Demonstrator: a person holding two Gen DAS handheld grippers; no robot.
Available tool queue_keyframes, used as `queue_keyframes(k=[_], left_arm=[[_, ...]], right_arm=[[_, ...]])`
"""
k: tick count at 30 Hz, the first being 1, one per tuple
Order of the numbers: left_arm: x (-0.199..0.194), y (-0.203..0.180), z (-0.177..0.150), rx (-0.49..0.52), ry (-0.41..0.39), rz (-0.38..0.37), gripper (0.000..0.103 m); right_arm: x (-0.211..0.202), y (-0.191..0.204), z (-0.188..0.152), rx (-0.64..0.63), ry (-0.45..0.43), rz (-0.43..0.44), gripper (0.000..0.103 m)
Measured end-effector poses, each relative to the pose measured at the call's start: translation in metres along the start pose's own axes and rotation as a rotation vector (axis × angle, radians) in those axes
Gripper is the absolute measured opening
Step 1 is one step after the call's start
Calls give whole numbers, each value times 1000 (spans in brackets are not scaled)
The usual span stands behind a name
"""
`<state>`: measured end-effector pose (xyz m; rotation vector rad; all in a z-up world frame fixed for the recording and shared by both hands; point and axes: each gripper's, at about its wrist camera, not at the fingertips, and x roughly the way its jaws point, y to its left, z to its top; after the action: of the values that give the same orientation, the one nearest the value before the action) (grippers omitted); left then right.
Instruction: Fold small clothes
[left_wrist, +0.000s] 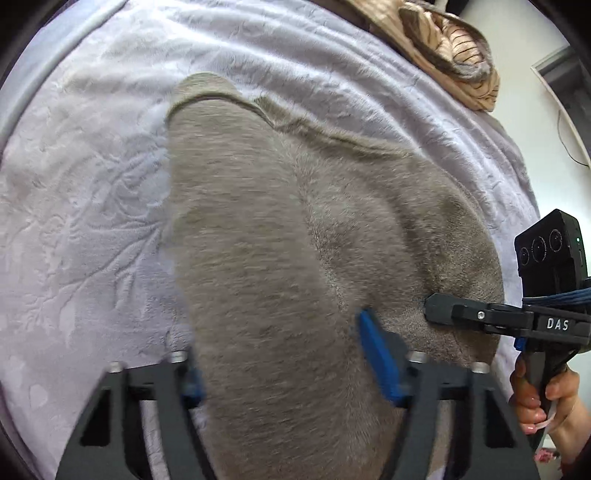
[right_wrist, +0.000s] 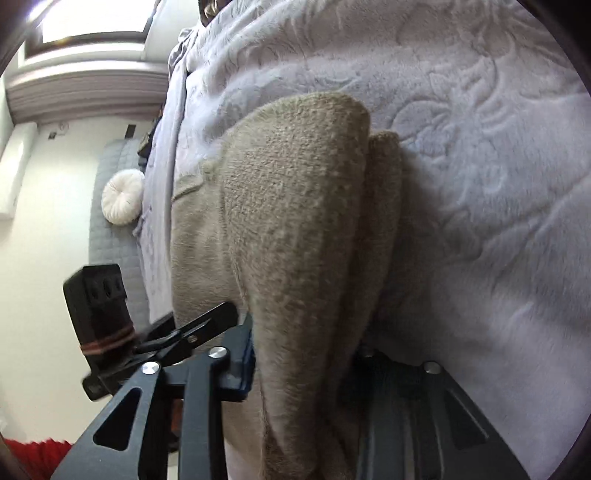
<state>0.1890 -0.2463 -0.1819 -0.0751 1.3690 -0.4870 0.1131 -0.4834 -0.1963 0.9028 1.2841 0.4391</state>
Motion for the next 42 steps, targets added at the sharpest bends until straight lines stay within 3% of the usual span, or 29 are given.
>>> queue_keyframes(k=[3,11,20,26,31,36,40,42], left_arm=[[-15,-2,-1,3,-7,-24,48],[-76,-18,-22,48,-38,-45,48],[-135,4,-62,67,-43,-89,48],[-161,34,-108,72,-30,-42,48],[-165,69,-147,12,1,-15,48],[-147,100,-172,-37,4,18,48],[-129,125,-185,-44,-21,189,49],[-130,137,-188,-68,-38,210,70]], right_arm=[[-6,13,-4,10,-4,55,30],[-24,51,-23,85,6,183,30],[-36,100,-73,75,-2,213,30],[-13,130,-116,59,18,203,30],[25,143,-143,71,56,188,30],[66,146,-151,38,94,113,30],[96,144,-140,-31,106,-58,34],[99,139,-128,-50,81,-189,41]])
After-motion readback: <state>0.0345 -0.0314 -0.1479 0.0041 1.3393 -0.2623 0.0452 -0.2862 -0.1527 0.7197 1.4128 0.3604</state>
